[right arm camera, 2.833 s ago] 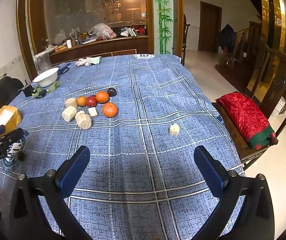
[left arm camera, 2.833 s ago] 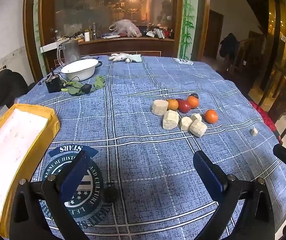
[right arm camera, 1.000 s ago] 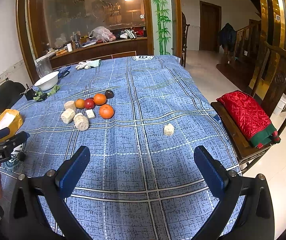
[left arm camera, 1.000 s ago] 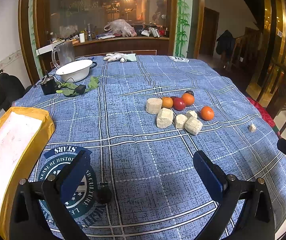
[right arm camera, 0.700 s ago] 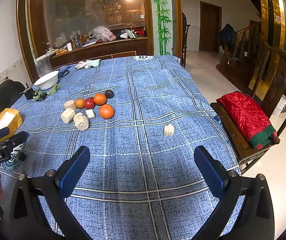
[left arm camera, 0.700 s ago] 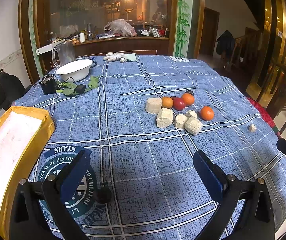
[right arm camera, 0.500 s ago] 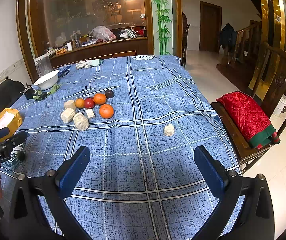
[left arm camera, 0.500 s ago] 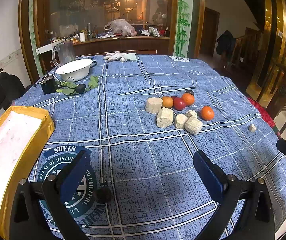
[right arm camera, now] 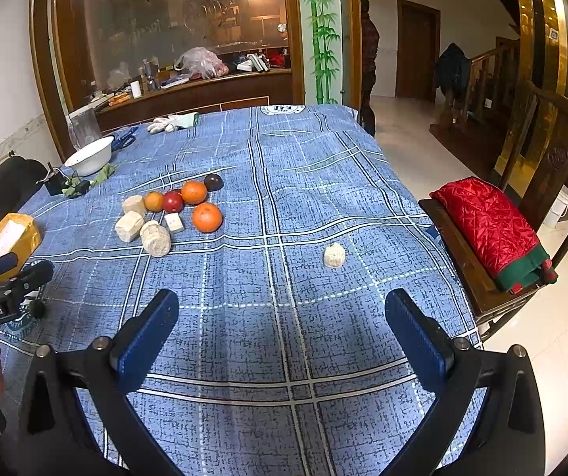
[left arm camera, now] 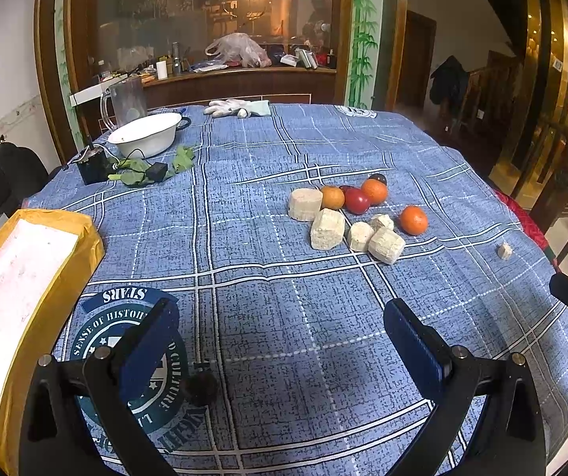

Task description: Organize fruits

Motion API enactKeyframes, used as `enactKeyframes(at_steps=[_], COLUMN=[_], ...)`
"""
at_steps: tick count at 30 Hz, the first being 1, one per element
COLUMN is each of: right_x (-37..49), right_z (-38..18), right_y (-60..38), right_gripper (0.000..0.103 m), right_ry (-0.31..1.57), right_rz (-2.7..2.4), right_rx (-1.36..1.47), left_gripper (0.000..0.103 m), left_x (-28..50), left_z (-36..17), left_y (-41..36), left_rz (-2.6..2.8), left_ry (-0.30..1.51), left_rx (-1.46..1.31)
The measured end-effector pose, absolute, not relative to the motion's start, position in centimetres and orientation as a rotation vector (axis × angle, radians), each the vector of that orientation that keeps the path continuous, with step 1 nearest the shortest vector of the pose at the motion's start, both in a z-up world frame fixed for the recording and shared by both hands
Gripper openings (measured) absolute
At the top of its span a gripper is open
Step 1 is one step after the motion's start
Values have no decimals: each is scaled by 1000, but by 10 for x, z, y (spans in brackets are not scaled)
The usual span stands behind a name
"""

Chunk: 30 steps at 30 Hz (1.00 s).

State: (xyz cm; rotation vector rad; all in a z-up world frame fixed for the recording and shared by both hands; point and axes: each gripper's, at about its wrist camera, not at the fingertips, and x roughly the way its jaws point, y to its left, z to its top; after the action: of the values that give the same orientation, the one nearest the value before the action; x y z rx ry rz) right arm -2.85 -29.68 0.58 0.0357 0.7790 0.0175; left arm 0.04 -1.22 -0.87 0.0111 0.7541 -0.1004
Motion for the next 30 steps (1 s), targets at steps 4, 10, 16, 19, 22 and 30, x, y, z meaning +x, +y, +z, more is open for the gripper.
enactKeyframes(at_steps=[4,10,16,19,22,30], right_x=[-14,33,64,74,72,61], right_z=[-4,-32,-54,-59,-60,-58], right_y=[-301,-315,-326,-332,-333,-337], right_gripper=[103,75,50,23,22,22], right_ry=[812,934,996,1009,997,968], right_rz=[24,19,-9,-16,-7,38], right_rx=[11,19,25,37,37,99], left_gripper=[101,96,85,77,77,50], left_x=[4,14,32,43,53,86], left_z=[-10,-17,-28,-32,-34,-41], left_y=[-13,-22,-36,-50,-70,-117], left_rz=[-127,-150,-176,-200,-226,-252], left_ry=[762,793,840,862,871,899], left_rx=[2,20,37,44,66,106])
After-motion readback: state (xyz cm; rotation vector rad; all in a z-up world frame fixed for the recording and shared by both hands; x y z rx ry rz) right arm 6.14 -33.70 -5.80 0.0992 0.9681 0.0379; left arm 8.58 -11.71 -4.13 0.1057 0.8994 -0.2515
